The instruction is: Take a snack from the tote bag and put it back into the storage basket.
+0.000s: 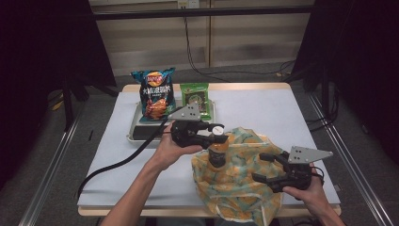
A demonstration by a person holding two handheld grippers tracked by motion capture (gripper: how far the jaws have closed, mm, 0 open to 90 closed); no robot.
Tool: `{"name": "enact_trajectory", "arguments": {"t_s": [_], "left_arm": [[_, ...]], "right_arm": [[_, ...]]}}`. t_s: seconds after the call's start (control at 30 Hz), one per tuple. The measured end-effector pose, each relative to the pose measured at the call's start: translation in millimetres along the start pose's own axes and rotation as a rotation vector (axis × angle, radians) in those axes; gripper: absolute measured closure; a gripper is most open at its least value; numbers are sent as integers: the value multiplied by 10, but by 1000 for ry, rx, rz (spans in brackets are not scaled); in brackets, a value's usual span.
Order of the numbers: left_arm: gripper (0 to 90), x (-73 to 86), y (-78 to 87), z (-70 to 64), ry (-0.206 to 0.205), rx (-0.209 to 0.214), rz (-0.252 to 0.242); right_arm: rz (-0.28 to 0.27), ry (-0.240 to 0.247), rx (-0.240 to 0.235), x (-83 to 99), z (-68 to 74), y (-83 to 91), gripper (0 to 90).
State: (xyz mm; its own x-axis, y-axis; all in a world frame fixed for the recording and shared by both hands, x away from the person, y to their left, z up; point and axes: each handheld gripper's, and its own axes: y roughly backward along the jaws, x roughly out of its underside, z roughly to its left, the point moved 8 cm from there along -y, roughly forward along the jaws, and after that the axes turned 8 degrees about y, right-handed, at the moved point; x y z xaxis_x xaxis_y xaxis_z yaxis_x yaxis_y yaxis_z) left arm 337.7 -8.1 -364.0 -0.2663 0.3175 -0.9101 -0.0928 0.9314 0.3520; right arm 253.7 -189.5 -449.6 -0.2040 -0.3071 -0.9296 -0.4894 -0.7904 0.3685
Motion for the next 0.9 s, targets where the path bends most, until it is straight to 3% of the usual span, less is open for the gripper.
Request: {"name": "enact_trajectory", "arguments": {"t_s": [0.17,0.9], "left_arm": [[590,-90,90,76,-6,-30,-1],[590,-360,260,381,4,-75,-25]], "right_arm": [[-1,-1,-2,0,-6,-6,231],[6,0,-13,49,-16,-19,205]]}}
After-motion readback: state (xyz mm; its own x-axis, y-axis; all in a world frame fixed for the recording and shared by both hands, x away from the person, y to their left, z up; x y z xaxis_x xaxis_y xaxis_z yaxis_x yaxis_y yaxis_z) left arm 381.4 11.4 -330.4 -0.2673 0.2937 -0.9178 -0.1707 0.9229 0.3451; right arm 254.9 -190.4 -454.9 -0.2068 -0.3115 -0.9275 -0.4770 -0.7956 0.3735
